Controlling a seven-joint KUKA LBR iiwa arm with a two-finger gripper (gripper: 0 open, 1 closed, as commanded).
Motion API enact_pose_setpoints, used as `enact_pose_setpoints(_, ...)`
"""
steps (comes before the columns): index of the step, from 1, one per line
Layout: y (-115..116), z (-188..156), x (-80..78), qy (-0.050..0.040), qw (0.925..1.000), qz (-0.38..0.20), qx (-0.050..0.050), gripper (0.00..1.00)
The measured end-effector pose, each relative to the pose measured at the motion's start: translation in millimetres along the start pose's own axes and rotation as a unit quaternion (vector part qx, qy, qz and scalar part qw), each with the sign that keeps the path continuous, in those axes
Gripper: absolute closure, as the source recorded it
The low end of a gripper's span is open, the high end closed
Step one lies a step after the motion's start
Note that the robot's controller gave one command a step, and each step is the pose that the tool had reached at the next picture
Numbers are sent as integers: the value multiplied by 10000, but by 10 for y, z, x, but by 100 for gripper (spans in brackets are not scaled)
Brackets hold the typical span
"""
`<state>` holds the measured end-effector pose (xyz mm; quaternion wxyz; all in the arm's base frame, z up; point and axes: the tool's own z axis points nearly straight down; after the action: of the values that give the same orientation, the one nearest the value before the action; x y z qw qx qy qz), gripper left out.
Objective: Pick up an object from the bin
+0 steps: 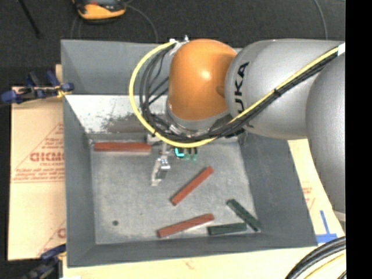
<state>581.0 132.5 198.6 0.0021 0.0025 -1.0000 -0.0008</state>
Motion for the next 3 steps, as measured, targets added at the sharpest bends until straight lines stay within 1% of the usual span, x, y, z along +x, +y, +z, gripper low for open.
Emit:
enact_pose_setpoints(1, -6, -44, -18, -39, 10000, 17, -6, 0)
enact_pose_setpoints(2, 61, 430, -325, -77, 9992, 381, -14, 0)
enact_pose_setpoints(3, 252, 472, -728, -54, 9988, 492, -11, 0)
